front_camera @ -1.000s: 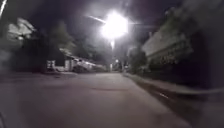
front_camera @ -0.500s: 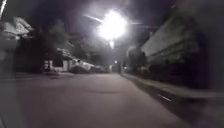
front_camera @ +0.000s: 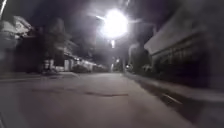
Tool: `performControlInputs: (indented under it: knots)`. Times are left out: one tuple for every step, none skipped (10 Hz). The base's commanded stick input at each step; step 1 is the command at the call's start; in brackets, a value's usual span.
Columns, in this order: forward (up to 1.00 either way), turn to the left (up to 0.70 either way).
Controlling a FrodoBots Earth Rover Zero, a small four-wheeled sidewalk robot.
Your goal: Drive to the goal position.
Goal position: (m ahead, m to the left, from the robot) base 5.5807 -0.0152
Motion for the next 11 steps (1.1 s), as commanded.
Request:
performControlInputs:
  knots:
    - [0.7,-0.35]
    - [0.7,-0.35]
    - [0.7,-0.35]
    - [0.7,-0.35]
    - [0.7,-0.35]
    - [0.7,-0.35]
    - [0.7,-0.35]
    - [0.7,-0.35]
    - [0.7,-0.35]
    - [0.7,-0.35]
    - [0.7,-0.18]
